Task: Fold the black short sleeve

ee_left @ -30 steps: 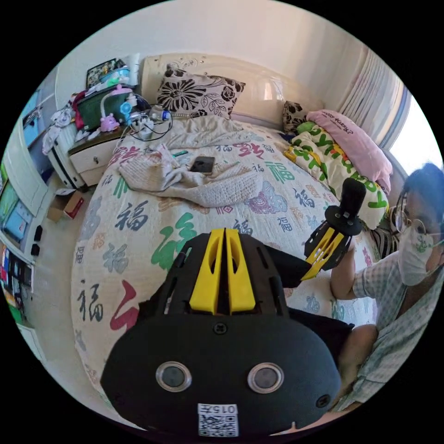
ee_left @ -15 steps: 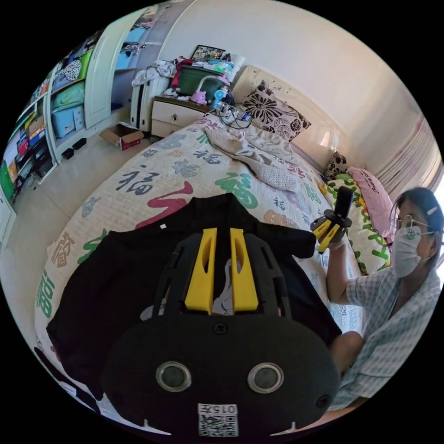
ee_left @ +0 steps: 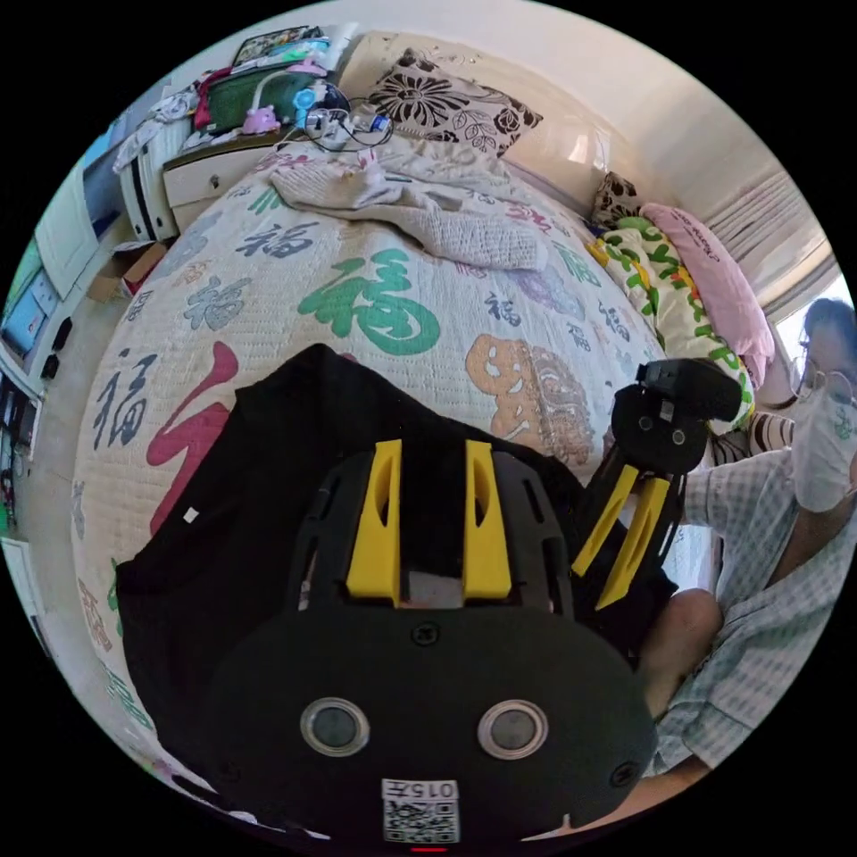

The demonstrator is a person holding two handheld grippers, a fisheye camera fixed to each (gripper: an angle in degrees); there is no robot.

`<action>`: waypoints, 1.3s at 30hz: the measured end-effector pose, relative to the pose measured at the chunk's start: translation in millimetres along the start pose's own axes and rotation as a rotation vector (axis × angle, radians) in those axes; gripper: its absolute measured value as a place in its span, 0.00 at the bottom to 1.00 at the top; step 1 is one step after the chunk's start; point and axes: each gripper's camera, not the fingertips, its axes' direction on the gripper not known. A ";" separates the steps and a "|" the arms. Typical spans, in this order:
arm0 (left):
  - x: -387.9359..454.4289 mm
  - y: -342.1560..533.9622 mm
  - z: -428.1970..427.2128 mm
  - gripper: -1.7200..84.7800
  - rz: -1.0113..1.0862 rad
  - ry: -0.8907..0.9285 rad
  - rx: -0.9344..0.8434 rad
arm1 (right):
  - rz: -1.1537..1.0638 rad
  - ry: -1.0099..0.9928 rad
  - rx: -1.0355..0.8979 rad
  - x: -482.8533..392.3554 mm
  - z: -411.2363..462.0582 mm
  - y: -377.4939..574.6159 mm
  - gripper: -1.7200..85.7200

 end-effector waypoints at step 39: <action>65.1 198.4 -198.4 0.06 -0.153 0.105 0.147 | -0.120 0.091 -0.239 10.9 98.9 -73.4 0.02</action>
